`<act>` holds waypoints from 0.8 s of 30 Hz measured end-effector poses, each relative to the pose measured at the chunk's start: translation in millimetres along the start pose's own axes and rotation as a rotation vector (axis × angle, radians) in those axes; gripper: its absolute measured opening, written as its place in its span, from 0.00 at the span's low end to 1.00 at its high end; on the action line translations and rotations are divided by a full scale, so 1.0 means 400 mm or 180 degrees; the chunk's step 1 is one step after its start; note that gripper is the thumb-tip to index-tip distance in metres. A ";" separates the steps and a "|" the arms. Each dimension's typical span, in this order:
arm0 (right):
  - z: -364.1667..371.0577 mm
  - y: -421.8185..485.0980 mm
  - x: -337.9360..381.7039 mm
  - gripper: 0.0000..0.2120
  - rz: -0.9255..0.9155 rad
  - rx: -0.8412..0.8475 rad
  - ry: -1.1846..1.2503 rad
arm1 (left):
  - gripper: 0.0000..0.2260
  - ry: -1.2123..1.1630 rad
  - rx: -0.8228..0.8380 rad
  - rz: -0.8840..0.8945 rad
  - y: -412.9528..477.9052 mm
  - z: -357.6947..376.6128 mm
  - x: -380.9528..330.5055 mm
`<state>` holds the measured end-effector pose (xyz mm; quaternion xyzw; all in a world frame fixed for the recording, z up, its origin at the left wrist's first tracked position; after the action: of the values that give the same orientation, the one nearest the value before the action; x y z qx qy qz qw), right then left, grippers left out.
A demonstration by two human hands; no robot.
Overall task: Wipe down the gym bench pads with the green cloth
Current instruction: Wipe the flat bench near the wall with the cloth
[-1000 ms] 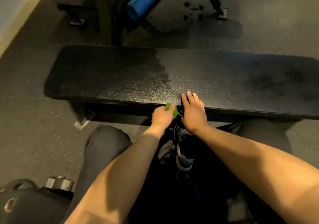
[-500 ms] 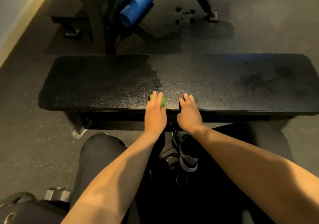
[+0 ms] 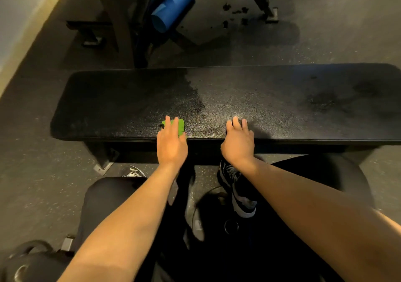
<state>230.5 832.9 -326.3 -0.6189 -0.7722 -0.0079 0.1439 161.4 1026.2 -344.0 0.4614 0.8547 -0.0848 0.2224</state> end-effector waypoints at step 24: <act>0.000 0.014 -0.016 0.27 -0.0020 -0.0343 0.0487 | 0.23 0.0313 0.0194 0.0378 0.040 0.018 -0.068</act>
<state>237.0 828.2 -328.8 -0.6209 -0.7593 -0.0972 0.1689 189.8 1012.4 -336.8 0.5215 0.8327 -0.0747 0.1706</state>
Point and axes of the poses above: each hand's wrist, its own y-axis towards the middle knuckle, its own z-axis out of the palm, x = y × z, the point moved 5 cm from there along y, towards the middle knuckle, and after that the axes turned 9 degrees about -x, right-handed, at the moved point
